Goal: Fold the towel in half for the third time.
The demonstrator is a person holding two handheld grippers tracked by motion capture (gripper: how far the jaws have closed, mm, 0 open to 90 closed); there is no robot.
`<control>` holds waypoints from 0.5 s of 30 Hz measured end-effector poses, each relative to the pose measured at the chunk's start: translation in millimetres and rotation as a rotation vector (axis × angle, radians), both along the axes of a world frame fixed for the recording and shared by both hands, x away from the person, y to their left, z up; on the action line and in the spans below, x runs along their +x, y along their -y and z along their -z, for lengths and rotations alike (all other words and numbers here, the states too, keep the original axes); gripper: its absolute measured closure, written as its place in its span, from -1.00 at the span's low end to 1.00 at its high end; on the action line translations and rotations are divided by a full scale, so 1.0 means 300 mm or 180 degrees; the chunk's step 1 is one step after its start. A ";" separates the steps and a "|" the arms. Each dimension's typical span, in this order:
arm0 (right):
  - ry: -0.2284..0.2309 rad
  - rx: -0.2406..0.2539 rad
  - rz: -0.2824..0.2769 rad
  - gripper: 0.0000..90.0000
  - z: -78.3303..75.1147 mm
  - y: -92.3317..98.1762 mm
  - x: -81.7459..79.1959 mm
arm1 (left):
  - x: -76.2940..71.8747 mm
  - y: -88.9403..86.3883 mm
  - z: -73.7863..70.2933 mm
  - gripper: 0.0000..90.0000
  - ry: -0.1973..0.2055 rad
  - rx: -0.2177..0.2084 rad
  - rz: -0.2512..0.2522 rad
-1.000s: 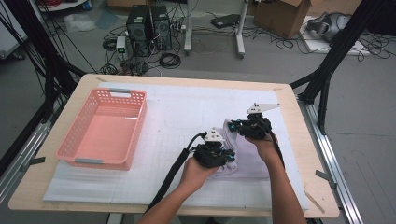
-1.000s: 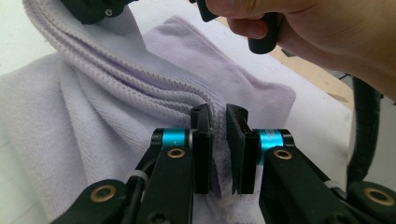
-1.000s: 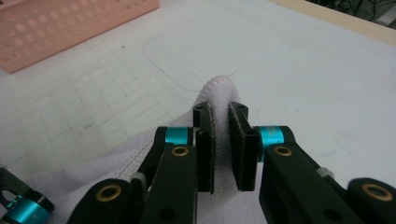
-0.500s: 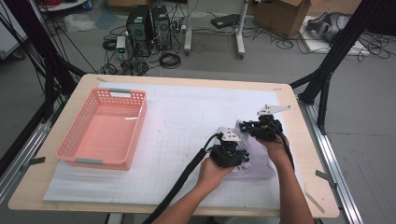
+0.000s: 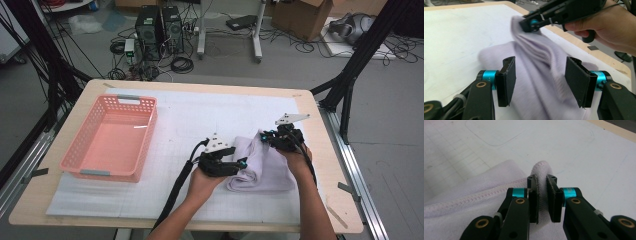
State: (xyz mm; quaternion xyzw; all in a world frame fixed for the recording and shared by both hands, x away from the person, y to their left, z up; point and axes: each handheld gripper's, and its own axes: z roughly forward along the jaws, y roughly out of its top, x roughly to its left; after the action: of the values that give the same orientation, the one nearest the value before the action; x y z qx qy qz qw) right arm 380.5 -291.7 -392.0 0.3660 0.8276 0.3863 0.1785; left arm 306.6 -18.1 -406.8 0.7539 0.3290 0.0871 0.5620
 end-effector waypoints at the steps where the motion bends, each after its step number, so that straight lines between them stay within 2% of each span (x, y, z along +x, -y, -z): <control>1: 0.0010 -0.0007 0.0025 0.81 0.004 0.004 -0.001 | -0.001 -0.015 0.002 -0.05 0.0018 -0.0006 -0.0030; 4: -0.0009 -0.0030 0.0123 0.81 0.022 0.026 -0.003 | -0.005 -0.058 0.007 -0.05 0.0054 -0.0025 -0.0105; 7: 0.0011 0.0075 0.0202 0.76 0.035 0.047 -0.010 | -0.017 -0.100 0.020 -0.06 0.0089 -0.0013 -0.0173; 9: 0.0019 0.0081 0.0243 0.71 0.041 0.055 -0.013 | -0.024 -0.124 0.032 -0.06 0.0094 0.0002 -0.0189; 12: 0.0001 0.0109 0.0459 0.42 0.041 0.074 -0.021 | -0.031 -0.158 0.049 -0.06 0.0099 0.0020 -0.0230; 15: 0.0036 0.0221 0.0628 0.27 0.027 0.109 -0.042 | -0.034 -0.191 0.059 -0.06 0.0059 0.0011 -0.0249</control>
State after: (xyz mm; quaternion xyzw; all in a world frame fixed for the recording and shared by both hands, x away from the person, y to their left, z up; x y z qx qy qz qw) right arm 367.8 -324.3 -400.0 0.4495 0.7727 0.3973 0.2076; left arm 296.3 39.3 -424.6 0.7406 0.3529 0.1167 0.5599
